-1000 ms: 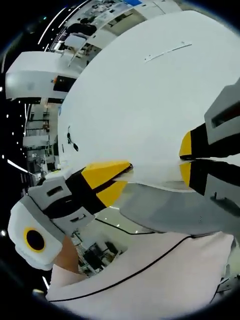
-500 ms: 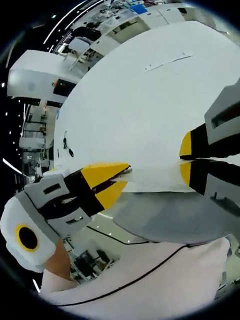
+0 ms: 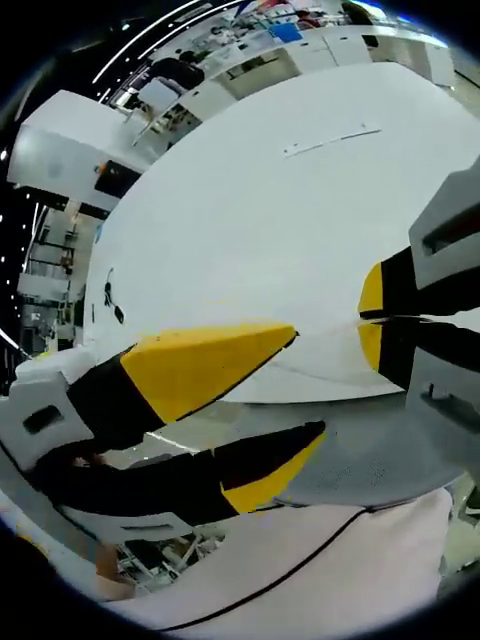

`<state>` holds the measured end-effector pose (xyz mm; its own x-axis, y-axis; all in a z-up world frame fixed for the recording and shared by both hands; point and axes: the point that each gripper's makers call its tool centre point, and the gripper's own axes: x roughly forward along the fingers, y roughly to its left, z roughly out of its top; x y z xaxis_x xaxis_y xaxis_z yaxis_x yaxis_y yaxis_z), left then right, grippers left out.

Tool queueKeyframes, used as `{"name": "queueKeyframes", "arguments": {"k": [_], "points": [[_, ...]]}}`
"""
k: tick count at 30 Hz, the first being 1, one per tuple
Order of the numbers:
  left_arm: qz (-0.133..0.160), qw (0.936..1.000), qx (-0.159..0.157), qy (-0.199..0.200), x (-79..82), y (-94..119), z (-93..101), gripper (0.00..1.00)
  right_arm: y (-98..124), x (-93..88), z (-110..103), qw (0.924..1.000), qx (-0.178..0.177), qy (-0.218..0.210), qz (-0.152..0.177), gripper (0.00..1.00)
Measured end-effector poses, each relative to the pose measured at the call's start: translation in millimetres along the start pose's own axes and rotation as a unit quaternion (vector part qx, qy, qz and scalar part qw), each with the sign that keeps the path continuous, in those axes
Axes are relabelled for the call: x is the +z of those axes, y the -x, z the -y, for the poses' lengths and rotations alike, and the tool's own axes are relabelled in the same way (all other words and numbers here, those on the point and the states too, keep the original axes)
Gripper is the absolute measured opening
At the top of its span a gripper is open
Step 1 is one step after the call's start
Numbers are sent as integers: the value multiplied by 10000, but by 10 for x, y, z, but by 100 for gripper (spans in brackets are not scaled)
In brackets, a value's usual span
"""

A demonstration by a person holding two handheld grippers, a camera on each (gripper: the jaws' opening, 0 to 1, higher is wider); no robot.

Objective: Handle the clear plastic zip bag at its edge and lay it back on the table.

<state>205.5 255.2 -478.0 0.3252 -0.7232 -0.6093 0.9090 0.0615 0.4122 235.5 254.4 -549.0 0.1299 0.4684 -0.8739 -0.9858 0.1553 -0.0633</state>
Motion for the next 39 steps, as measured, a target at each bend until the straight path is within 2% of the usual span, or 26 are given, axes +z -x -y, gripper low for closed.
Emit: {"name": "queueKeyframes", "arguments": {"k": [9, 11, 12, 13, 15, 22, 26, 31, 33, 39], "points": [[-225, 9993, -268, -154, -85, -113, 138, 20, -25, 55, -43, 10000, -42, -48, -30, 0], [-422, 9982, -316, -274, -167, -145, 157, 19, -34, 76, -60, 10000, -23, -5, -40, 0], [-617, 9964, -338, -471, -242, -156, 159, 18, -36, 84, -66, 10000, -17, -1, -44, 0], [-643, 9958, -340, -559, -258, -165, 163, 17, -43, 95, -70, 10000, -4, 42, -51, 0], [-617, 9962, -373, -479, -258, -186, 182, 16, -50, 99, -97, 10000, 30, 67, -54, 0], [-951, 9931, -452, -521, -426, -221, 186, 15, -104, 85, -155, 9997, 147, 139, -135, 0], [-1101, 9909, -591, -500, -494, -234, 233, 8, -105, 95, -176, 9996, 174, 143, -152, 0], [-1221, 9893, -504, -624, -552, -253, 211, 3, -117, 106, -188, 9995, 208, 146, -161, 0], [-1173, 9896, -533, -640, -536, -243, 228, 0, -118, 107, -199, 9995, 223, 141, -165, 0], [-1169, 9896, -605, -573, -519, -239, 270, 0, -122, 105, -149, 9998, 118, 96, -153, 0]]}}
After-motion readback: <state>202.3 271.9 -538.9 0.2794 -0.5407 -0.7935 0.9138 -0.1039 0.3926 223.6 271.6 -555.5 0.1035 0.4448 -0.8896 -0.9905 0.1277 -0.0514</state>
